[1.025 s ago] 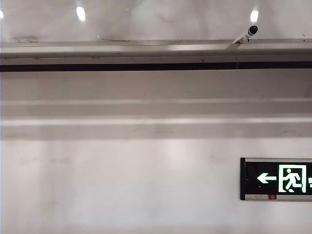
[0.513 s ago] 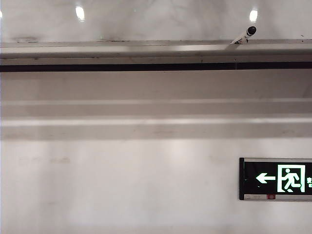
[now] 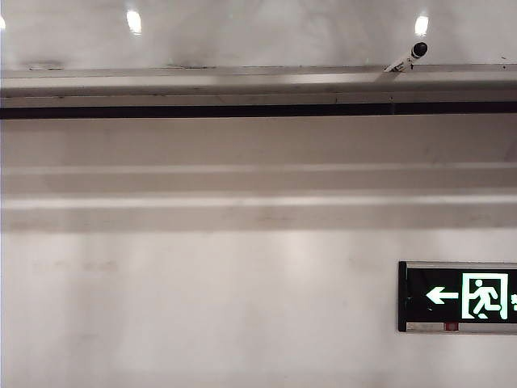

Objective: Wipe the whiteboard clean using the black magnetic whiteboard eraser attached to the whiteboard.

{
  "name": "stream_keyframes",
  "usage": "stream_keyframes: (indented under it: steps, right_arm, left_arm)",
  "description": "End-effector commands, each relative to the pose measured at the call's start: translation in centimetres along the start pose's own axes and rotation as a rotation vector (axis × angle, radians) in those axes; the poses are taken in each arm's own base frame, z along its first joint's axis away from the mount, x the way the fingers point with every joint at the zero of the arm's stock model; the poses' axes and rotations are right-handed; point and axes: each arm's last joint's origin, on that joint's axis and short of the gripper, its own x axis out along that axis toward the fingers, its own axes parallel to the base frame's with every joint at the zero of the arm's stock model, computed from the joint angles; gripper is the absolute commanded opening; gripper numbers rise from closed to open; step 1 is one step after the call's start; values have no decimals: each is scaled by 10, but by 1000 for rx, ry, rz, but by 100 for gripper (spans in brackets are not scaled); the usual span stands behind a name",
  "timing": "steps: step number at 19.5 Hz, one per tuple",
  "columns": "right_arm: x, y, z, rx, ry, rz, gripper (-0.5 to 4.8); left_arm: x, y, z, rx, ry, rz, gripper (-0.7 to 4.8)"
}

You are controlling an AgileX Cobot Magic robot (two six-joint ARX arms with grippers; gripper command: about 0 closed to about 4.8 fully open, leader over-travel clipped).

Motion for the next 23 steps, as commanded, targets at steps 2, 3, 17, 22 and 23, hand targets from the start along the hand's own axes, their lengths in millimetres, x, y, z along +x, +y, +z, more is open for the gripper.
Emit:
stream_keyframes:
  steps: [2, 3, 17, 22, 23]
  right_arm:
    - [-4, -5, 7, 41, -26, -11, 0]
    - [-4, -5, 7, 42, -28, -12, 0]
    - [-5, -5, 7, 41, -33, 2, 0]
    - [-5, -5, 7, 41, -33, 2, 0]
    - [-5, -5, 7, 41, -33, 2, 0]
  left_arm:
    - [5, 2, -7, -24, -38, 11, 479]
    - [6, 2, -11, -24, -38, 3, 479]
    - [32, 13, -54, 41, 5, -47, 285]
    - [31, 11, -49, 276, 10, -91, 125]
    - [30, 11, -46, 361, 28, -110, 126]
